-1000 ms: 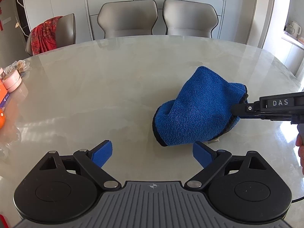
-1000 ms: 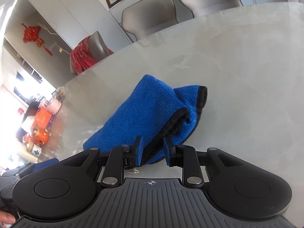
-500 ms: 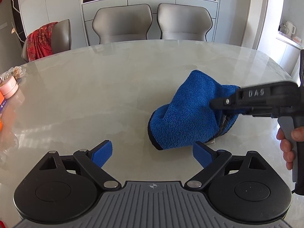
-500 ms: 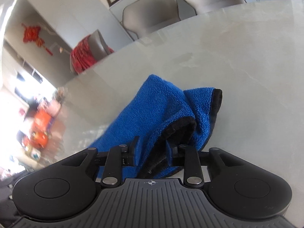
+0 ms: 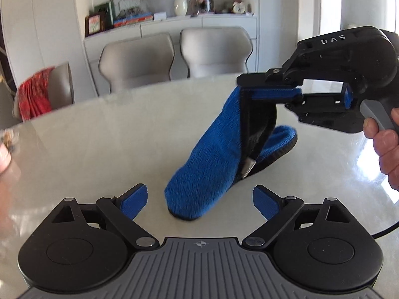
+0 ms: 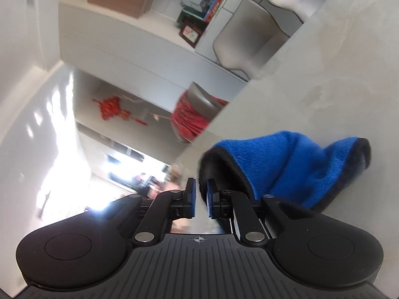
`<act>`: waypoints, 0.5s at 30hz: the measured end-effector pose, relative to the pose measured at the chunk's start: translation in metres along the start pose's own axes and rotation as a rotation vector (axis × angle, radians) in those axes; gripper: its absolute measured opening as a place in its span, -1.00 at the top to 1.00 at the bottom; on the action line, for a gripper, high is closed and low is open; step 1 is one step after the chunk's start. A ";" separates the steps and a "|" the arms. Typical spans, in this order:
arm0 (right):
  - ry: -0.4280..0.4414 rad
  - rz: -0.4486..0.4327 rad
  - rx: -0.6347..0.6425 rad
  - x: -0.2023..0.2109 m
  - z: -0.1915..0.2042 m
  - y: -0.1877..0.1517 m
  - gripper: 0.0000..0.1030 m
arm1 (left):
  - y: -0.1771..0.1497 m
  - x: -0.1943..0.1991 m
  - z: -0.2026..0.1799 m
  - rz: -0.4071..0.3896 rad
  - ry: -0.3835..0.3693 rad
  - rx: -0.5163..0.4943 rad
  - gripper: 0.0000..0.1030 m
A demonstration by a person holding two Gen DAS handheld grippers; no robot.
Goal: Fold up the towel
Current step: 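Lift the towel with the right tool while the left tool grasps another edge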
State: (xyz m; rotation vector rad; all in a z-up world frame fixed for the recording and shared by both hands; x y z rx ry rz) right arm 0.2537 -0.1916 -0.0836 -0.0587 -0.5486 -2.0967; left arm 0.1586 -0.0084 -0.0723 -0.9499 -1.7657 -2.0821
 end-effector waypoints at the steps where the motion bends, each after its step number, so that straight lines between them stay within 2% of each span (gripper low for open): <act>1: 0.011 -0.011 0.011 0.002 0.004 0.002 0.81 | 0.004 -0.001 -0.003 -0.014 -0.003 -0.018 -0.83; 5: -0.032 0.027 0.097 -0.004 0.009 0.004 0.81 | 0.007 -0.014 -0.009 0.002 -0.014 -0.029 -0.82; 9: 0.018 0.046 0.060 -0.004 0.009 0.002 0.81 | 0.015 -0.016 -0.011 -0.014 -0.041 -0.023 -0.82; 11: 0.029 0.063 0.105 -0.001 0.016 0.001 0.81 | 0.017 -0.017 -0.009 -0.016 -0.040 -0.011 -0.63; 13: 0.001 0.073 0.153 0.000 0.020 -0.001 0.81 | 0.016 -0.022 -0.005 0.027 -0.108 0.021 -0.14; 15: -0.056 0.075 0.181 0.002 0.015 -0.001 0.81 | 0.012 -0.023 -0.001 0.070 -0.160 0.056 -0.13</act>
Point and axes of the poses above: each gripper's, at about its wrist camera, not at the fingertips, and x roughly against the way its jaws point, z to its left, y to its top, the point moved 6 cm from there along -x, roughly the way its jaws point, and after that the axes turned 4 degrees about -y, right-handed, at the moved point
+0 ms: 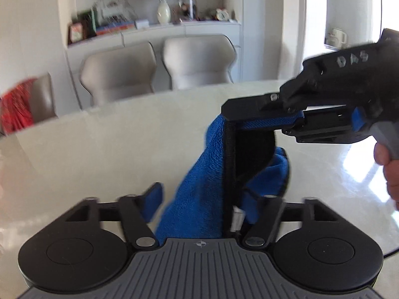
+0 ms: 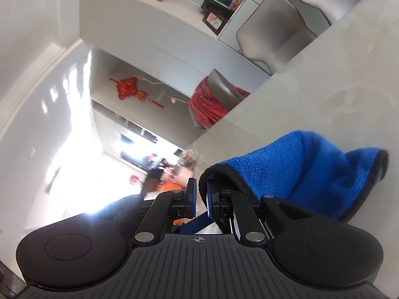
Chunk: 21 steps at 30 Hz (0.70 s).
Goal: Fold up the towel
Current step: 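Lift the towel with the right tool while the left tool grasps another edge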
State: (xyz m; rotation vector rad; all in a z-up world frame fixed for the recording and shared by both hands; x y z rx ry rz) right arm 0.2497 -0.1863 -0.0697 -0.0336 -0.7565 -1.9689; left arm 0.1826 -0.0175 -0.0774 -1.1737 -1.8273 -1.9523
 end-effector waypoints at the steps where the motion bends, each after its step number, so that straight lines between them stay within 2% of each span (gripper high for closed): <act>1: -0.037 0.005 0.011 0.001 -0.005 0.000 0.81 | -0.002 0.000 0.003 0.014 -0.014 0.017 -0.13; 5: -0.035 0.001 -0.034 0.005 -0.015 -0.005 0.81 | -0.009 0.006 0.006 0.012 -0.030 0.042 -0.17; 7: -0.042 0.003 -0.029 0.006 -0.016 -0.008 0.81 | -0.011 0.012 0.007 0.010 -0.043 0.051 -0.34; 12: -0.054 0.013 -0.009 0.007 -0.014 -0.013 0.80 | -0.006 0.022 0.018 -0.046 -0.117 0.121 -0.48; 15: -0.049 0.015 -0.011 0.006 -0.013 -0.013 0.80 | -0.003 0.012 0.024 -0.006 -0.010 0.116 -0.45; 17: -0.038 0.015 -0.009 0.007 -0.010 -0.014 0.80 | 0.000 0.007 0.022 0.006 0.034 0.095 -0.44; 21: -0.039 0.015 -0.006 0.006 -0.007 -0.013 0.80 | 0.003 0.000 0.008 0.027 0.063 0.003 -0.44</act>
Point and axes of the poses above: each gripper's, at about its wrist camera, not at the fingertips, and x roughly against the way its jaws point, z to its left, y to its top, the point moved 6 cm from there along -x, roughly the way its jaws point, and after that the axes turned 4 degrees about -y, right-handed, at the moved point
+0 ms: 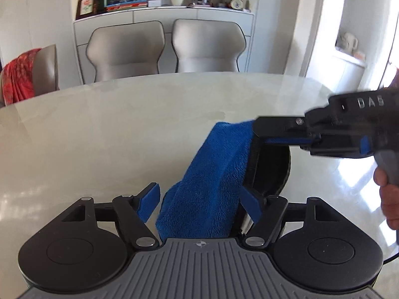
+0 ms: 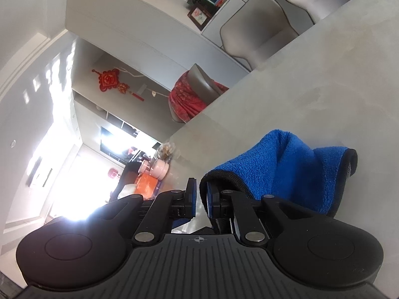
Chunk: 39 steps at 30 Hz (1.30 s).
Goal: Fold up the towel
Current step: 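Lift the towel with the right tool while the left tool grasps another edge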
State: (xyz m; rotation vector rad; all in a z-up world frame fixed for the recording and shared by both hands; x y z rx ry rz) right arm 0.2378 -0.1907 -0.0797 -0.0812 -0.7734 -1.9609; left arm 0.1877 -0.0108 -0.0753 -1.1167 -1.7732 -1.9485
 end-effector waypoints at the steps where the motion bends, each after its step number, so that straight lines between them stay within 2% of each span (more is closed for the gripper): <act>1: -0.003 -0.002 -0.001 0.000 0.000 0.001 0.80 | 0.001 0.001 -0.005 -0.006 0.004 -0.026 -0.45; 4: 0.007 -0.004 -0.004 -0.001 0.001 0.003 0.80 | 0.006 0.002 -0.016 -0.024 -0.019 -0.049 -0.47; 7: 0.018 0.009 0.010 -0.003 0.004 0.003 0.79 | 0.010 0.000 -0.015 -0.032 0.014 -0.038 -0.42; 8: 0.017 0.011 0.018 -0.003 0.006 0.002 0.79 | 0.012 -0.003 -0.014 -0.030 0.018 -0.033 -0.33; 9: 0.016 0.011 0.021 -0.003 0.007 0.002 0.79 | 0.012 -0.007 -0.010 -0.020 0.019 -0.018 -0.08; 11: 0.015 0.009 0.023 -0.001 0.007 0.002 0.79 | 0.011 -0.012 -0.005 0.008 0.018 -0.003 0.02; 13: 0.016 0.010 0.015 0.000 0.006 0.002 0.79 | 0.009 -0.016 -0.004 0.026 0.029 -0.026 0.39; 15: 0.019 0.014 0.017 0.000 0.006 0.002 0.79 | 0.007 -0.019 -0.005 0.036 0.033 -0.055 0.52; 16: 0.018 0.020 0.021 -0.001 0.007 0.000 0.79 | 0.005 -0.019 -0.007 0.034 0.036 -0.074 0.73; 17: 0.018 0.023 0.025 -0.002 0.007 -0.001 0.79 | 0.004 -0.019 -0.009 0.032 0.035 -0.082 0.80; 20: 0.003 0.025 0.038 -0.002 0.007 -0.004 0.76 | 0.002 -0.017 -0.007 0.021 0.022 -0.058 0.85; 22: -0.022 0.031 0.050 0.002 0.006 -0.006 0.38 | 0.005 -0.015 0.001 0.011 0.025 -0.043 0.86; 24: -0.042 0.034 0.059 0.008 0.006 -0.010 0.25 | 0.007 -0.011 0.007 0.001 0.042 -0.036 0.86; 27: -0.076 0.054 0.065 0.021 0.002 -0.023 0.24 | 0.016 -0.006 0.018 -0.021 0.056 -0.014 0.86; 30: -0.151 0.082 0.058 0.026 -0.007 -0.038 0.13 | 0.024 -0.002 0.024 -0.042 0.061 -0.010 0.86; 35: -0.178 0.100 -0.084 0.012 -0.025 -0.058 -0.01 | 0.029 0.003 0.026 -0.054 0.072 -0.016 0.86; 37: -0.236 0.104 -0.088 0.006 -0.029 -0.061 -0.04 | 0.030 0.007 0.030 -0.061 0.075 -0.006 0.85; 39: -0.301 0.097 -0.035 0.000 -0.028 -0.065 -0.05 | 0.032 0.010 0.033 -0.066 0.080 -0.007 0.85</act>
Point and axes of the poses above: each gripper's, at about its wrist camera, not at the fingertips, and x roughly against the way its jaws point, z to its left, y to its top, the point moved 6 cm from there along -x, roughly the way its jaws point, and after that the axes turned 4 degrees about -y, right-handed, at the moved point
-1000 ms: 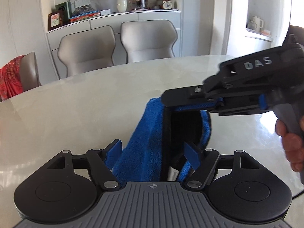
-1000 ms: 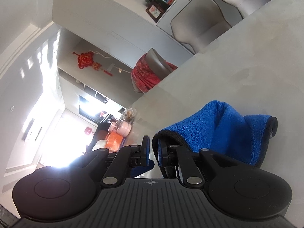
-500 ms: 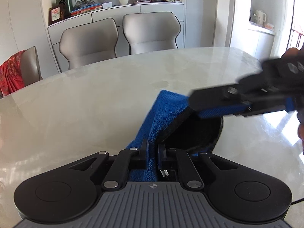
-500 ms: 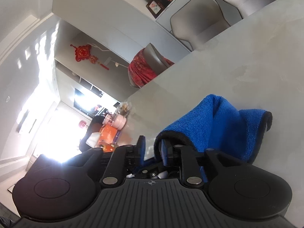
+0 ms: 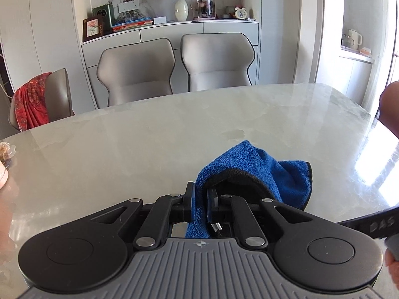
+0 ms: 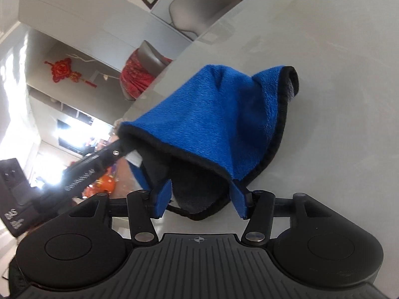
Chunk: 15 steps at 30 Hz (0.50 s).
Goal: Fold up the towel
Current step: 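Lift the towel with the right tool while the left tool grasps another edge, then raise the towel with both tools and spread it flat onto the table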
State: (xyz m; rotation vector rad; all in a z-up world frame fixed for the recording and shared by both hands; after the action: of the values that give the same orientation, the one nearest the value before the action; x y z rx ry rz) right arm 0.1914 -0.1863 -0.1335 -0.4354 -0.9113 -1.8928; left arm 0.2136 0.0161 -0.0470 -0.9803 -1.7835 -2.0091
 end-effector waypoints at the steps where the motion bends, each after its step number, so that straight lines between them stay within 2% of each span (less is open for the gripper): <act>1: -0.007 -0.011 0.016 0.000 0.000 -0.001 -0.05 | 0.001 0.002 0.002 -0.003 0.003 -0.001 0.85; 4: -0.012 -0.044 0.065 -0.006 0.006 -0.002 -0.04 | 0.005 0.007 0.005 -0.015 0.001 0.004 0.85; 7: -0.071 -0.087 0.178 -0.013 0.019 -0.004 -0.04 | 0.012 0.013 0.007 -0.033 0.002 0.003 0.85; 9: -0.197 -0.143 0.335 -0.017 0.034 -0.008 -0.02 | 0.015 0.015 0.009 -0.039 0.007 0.001 0.85; 11: -0.281 -0.193 0.415 -0.017 0.043 -0.011 -0.01 | 0.017 0.018 0.011 -0.045 0.014 0.001 0.85; 12: -0.306 -0.204 0.439 -0.018 0.045 -0.013 0.06 | 0.018 0.019 0.012 -0.046 0.018 0.003 0.85; 14: -0.266 -0.165 0.417 -0.021 0.043 -0.015 0.47 | 0.018 0.021 0.015 -0.049 0.026 0.004 0.85; 15: -0.233 -0.125 0.395 -0.024 0.041 -0.017 0.91 | 0.018 0.021 0.015 -0.048 0.026 0.006 0.85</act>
State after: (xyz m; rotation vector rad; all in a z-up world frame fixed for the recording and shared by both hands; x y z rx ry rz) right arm 0.1849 -0.1367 -0.1282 -0.3684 -1.4629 -1.7372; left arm 0.2139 0.0320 -0.0191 -0.9138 -1.8153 -2.0347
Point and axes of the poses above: each gripper's, at about its wrist camera, not at the fingertips, and x roughly against the way its jaws point, z to its left, y to its top, the point moved 6 cm from there along -x, roughly the way its jaws point, and after that the axes turned 4 degrees about -y, right-handed, at the moved point
